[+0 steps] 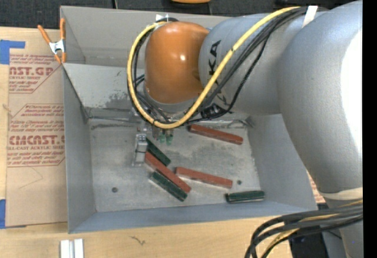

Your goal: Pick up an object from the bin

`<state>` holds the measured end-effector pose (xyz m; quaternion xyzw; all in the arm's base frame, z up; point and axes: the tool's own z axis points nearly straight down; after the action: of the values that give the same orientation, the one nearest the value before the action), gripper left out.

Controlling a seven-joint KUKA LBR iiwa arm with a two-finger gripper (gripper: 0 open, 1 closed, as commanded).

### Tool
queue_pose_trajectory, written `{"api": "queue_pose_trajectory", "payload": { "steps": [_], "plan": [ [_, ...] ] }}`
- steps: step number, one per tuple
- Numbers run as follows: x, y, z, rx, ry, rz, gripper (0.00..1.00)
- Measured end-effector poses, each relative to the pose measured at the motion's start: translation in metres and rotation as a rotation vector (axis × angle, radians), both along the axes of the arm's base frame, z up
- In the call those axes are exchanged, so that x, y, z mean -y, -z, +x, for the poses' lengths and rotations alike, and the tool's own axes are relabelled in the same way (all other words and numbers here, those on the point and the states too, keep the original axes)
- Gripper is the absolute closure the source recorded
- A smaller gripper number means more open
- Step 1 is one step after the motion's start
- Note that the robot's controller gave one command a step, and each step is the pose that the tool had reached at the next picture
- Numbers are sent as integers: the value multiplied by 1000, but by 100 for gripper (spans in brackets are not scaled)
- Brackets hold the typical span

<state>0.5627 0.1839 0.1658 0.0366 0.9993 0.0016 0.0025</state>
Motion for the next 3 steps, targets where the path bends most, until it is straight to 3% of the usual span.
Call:
{"api": "queue_pose_trajectory", "payload": {
  "steps": [1, 2, 3],
  "plan": [
    [55, 5, -24, -6, 86, -5, 0],
    [49, 29, -12, -3, 168, -1, 0],
    [74, 95, -5, -4, 222, 0, 0]
  ]
}}
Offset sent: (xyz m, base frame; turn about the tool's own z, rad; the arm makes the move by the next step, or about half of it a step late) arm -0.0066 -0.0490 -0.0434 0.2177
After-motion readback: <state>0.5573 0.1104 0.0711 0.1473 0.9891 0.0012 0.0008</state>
